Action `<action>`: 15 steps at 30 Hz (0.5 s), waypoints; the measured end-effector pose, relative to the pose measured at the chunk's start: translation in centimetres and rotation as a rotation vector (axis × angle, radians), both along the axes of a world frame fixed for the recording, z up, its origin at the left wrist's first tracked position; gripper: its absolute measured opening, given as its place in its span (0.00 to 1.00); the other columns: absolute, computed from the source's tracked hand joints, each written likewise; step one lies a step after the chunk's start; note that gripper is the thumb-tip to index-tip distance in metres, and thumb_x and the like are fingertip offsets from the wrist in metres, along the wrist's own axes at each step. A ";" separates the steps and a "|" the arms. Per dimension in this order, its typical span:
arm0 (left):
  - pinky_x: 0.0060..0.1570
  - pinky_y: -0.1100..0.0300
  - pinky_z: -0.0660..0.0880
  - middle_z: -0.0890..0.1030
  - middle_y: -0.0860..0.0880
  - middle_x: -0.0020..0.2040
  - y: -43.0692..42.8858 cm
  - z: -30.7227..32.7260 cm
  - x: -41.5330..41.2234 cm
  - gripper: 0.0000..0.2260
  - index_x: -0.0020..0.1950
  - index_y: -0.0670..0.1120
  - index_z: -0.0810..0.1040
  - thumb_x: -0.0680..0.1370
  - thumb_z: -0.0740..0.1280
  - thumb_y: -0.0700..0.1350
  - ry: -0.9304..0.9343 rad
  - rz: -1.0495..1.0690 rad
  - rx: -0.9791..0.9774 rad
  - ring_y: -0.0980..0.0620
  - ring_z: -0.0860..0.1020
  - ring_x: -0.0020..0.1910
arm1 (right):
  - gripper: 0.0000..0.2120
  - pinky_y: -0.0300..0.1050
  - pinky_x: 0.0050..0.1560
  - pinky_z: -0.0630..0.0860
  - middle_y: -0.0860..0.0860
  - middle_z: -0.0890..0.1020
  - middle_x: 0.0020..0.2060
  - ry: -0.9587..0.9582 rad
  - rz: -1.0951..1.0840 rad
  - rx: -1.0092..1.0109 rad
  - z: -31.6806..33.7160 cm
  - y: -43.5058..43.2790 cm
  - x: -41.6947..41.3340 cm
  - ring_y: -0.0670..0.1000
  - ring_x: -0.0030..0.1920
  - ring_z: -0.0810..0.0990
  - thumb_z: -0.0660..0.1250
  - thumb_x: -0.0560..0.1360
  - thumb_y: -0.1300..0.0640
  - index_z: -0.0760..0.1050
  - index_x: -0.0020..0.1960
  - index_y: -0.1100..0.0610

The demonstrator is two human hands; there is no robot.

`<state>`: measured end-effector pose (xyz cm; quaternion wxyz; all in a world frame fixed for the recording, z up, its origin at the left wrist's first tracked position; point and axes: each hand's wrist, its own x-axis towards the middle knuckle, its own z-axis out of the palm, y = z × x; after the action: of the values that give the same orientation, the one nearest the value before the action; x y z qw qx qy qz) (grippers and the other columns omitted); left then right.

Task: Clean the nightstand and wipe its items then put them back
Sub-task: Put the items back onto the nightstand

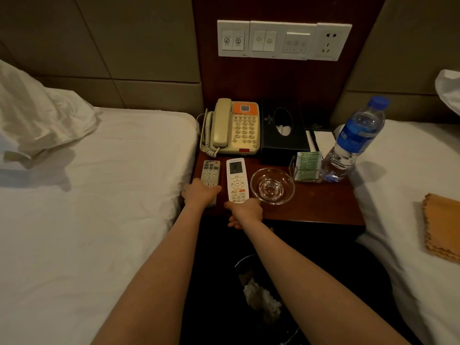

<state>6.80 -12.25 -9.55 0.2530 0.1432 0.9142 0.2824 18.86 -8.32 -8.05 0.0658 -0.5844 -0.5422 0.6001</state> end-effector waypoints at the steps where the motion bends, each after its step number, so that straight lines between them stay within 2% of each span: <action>1: 0.63 0.50 0.68 0.70 0.39 0.67 -0.1 0.1 0.1 0.32 0.68 0.42 0.68 0.69 0.72 0.54 0.003 -0.009 -0.009 0.39 0.68 0.68 | 0.26 0.30 0.14 0.63 0.61 0.81 0.52 -0.018 0.014 0.013 0.0 0.0 0.0 0.52 0.27 0.77 0.73 0.70 0.56 0.64 0.61 0.63; 3: 0.63 0.50 0.69 0.70 0.40 0.67 -0.2 0.0 0.1 0.33 0.68 0.42 0.68 0.67 0.74 0.51 0.008 -0.021 -0.019 0.40 0.68 0.67 | 0.28 0.34 0.17 0.69 0.60 0.81 0.52 -0.066 0.039 0.055 0.0 0.0 -0.1 0.55 0.33 0.80 0.73 0.68 0.53 0.64 0.61 0.62; 5: 0.63 0.50 0.70 0.71 0.40 0.67 -0.2 0.0 0.2 0.33 0.68 0.42 0.68 0.67 0.75 0.51 0.012 -0.024 -0.009 0.40 0.69 0.67 | 0.32 0.46 0.34 0.81 0.59 0.80 0.54 -0.125 0.069 0.102 0.1 -0.3 -0.2 0.58 0.45 0.83 0.74 0.66 0.49 0.64 0.62 0.61; 6: 0.63 0.49 0.70 0.71 0.40 0.67 -0.3 0.0 0.2 0.33 0.68 0.42 0.69 0.67 0.75 0.51 0.014 -0.027 -0.006 0.40 0.69 0.66 | 0.33 0.51 0.43 0.82 0.58 0.80 0.55 -0.150 0.090 0.126 0.1 -0.4 -0.1 0.59 0.50 0.82 0.74 0.66 0.47 0.64 0.62 0.61; 8: 0.64 0.48 0.70 0.71 0.40 0.67 -0.4 0.1 0.3 0.33 0.68 0.43 0.68 0.67 0.74 0.52 0.025 -0.028 -0.014 0.40 0.69 0.66 | 0.35 0.52 0.53 0.79 0.58 0.77 0.59 -0.197 0.153 0.182 0.5 -0.5 0.2 0.59 0.57 0.79 0.73 0.68 0.47 0.62 0.65 0.62; 11: 0.64 0.48 0.70 0.71 0.40 0.67 -0.6 0.5 0.4 0.34 0.68 0.42 0.67 0.67 0.74 0.53 0.027 -0.034 -0.024 0.40 0.69 0.66 | 0.35 0.49 0.55 0.74 0.58 0.72 0.63 -0.318 0.301 0.283 0.9 -0.2 0.9 0.59 0.64 0.73 0.69 0.72 0.45 0.60 0.68 0.63; 15: 0.63 0.49 0.71 0.73 0.40 0.66 -0.7 2.0 0.2 0.32 0.67 0.41 0.69 0.68 0.74 0.51 0.033 -0.057 -0.025 0.41 0.72 0.65 | 0.31 0.46 0.52 0.74 0.57 0.74 0.62 -0.471 0.543 0.446 2.2 0.1 1.2 0.57 0.62 0.74 0.63 0.74 0.40 0.66 0.66 0.63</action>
<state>7.02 -12.95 -7.58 0.2476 0.1707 0.9172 0.2614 20.10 -8.17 -5.83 -0.0954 -0.5130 -0.7933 0.3137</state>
